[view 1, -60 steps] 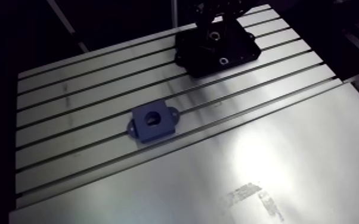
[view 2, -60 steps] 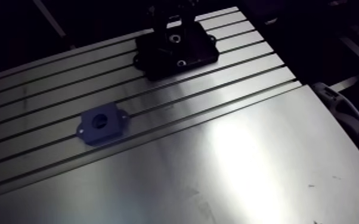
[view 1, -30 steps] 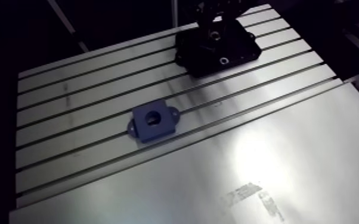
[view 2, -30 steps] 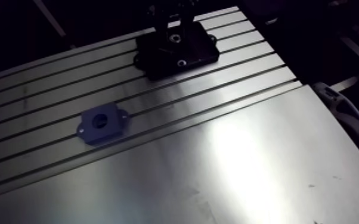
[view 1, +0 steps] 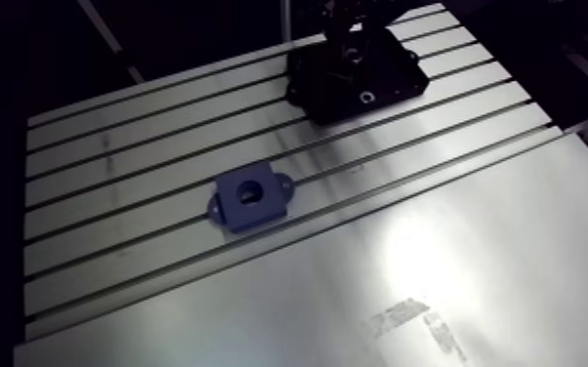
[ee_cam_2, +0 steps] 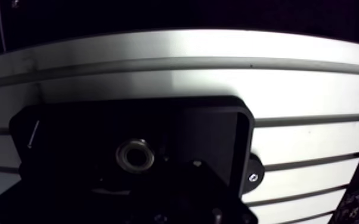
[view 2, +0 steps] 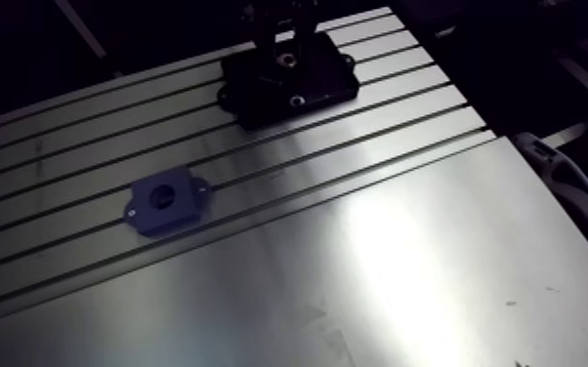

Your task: Pick up the bearing and press it into the housing until flush.

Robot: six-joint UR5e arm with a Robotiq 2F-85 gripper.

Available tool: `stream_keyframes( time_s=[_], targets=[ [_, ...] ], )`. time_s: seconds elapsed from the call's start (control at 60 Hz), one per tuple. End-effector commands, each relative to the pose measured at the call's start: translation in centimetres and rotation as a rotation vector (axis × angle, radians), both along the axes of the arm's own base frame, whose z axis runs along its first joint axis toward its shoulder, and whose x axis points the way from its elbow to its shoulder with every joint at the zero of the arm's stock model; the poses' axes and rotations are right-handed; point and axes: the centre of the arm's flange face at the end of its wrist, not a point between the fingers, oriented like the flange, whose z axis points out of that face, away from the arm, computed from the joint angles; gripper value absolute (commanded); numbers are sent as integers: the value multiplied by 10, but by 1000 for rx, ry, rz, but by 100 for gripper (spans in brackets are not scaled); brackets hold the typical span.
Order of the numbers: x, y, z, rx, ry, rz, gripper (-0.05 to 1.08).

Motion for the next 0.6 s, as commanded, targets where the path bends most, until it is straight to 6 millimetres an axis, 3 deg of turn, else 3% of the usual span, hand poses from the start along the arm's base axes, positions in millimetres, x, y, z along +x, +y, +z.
stream_keyframes(
  time_s=[0.017,0.35,0.6],
  targets=[
    [1,0,-2,-3,-3,0,52],
    [3,-1,-4,-5,-8,1,55],
    [5,-2,10,-2,4,1,56]
  ],
)
